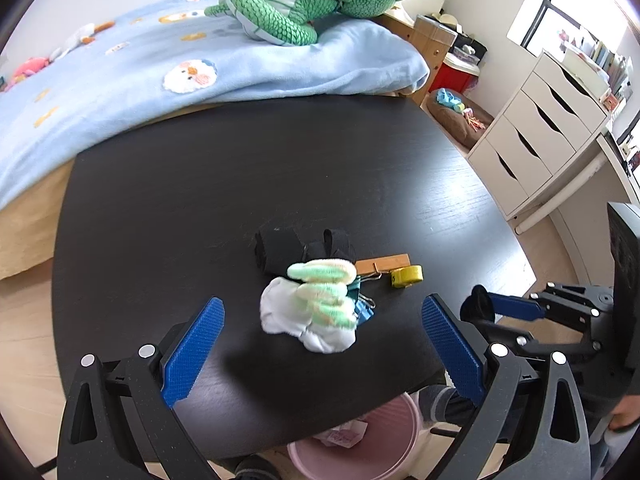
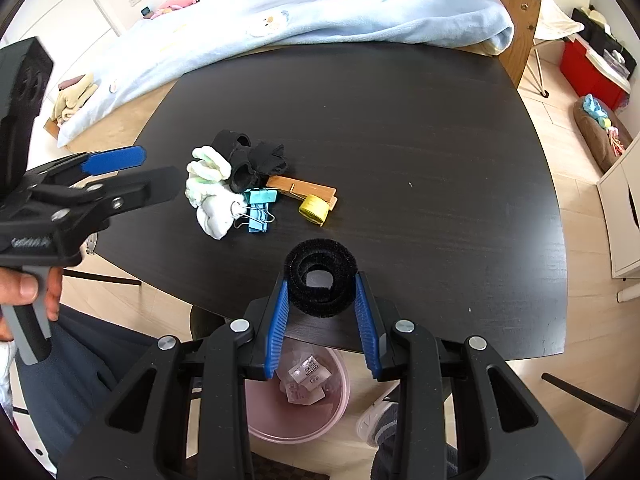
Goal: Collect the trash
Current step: 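Grasp the green-and-white sock bundle with the left tool, then carry the sock bundle and black roll over the wastebasket with both tools, then open both tools to drop the sock bundle and roll into the wastebasket, then move both tools back over the remaining items on the table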
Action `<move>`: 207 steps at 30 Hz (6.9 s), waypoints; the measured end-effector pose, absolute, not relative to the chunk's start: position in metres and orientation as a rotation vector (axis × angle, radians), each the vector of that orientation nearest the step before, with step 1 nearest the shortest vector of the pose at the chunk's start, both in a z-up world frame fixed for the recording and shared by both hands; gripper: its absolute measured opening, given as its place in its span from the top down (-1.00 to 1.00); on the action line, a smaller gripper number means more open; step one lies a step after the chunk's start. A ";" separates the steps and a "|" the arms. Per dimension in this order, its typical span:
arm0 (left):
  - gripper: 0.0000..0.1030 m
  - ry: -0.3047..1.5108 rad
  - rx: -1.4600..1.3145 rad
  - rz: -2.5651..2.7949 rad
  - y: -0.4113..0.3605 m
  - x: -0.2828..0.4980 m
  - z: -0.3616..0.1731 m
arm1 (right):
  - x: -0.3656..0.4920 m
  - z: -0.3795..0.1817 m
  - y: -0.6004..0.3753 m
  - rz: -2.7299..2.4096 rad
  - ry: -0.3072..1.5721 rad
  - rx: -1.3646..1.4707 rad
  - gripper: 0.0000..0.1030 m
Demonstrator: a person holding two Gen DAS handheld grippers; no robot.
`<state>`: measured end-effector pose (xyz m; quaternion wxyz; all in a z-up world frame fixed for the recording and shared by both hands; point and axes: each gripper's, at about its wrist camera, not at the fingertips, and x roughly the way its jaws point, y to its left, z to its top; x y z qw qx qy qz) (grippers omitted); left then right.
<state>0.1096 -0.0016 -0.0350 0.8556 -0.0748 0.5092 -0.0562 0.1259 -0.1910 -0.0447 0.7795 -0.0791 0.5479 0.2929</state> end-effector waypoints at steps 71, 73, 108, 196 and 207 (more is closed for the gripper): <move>0.51 0.982 -0.100 -0.164 -0.027 -0.013 0.002 | 0.030 0.026 -0.199 0.760 1.035 -0.284 0.35; 0.51 0.983 -0.098 -0.162 -0.029 -0.021 0.001 | 0.022 0.025 -0.200 0.776 1.038 -0.288 0.35; 0.51 0.984 -0.116 -0.162 -0.031 -0.073 0.003 | -0.010 0.004 -0.209 0.770 1.081 -0.283 -0.79; -0.85 0.939 -0.187 -0.074 -0.006 -0.017 -0.006 | 0.118 -0.014 -0.179 0.659 1.096 -0.230 -0.92; -0.85 0.957 -0.201 -0.070 0.000 -0.008 -0.015 | 0.157 -0.049 -0.159 0.654 1.164 -0.226 -0.90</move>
